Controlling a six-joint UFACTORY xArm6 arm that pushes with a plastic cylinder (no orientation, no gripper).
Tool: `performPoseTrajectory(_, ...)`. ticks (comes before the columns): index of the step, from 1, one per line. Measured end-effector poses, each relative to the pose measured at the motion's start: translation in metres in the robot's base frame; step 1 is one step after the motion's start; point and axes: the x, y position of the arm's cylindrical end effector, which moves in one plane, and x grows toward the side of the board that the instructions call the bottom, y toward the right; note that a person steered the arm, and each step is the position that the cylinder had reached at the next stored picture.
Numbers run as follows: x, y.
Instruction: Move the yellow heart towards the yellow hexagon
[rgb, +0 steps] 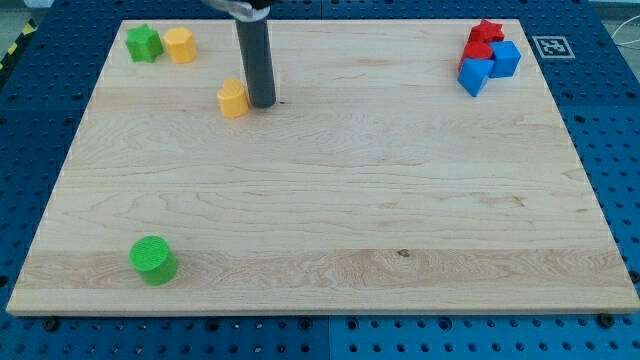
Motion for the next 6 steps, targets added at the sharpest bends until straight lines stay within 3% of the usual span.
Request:
performPoseTrajectory(2, 0.009, -0.004)
performPoseTrajectory(5, 0.089, 0.014)
performPoseTrajectory(6, 0.091, -0.008)
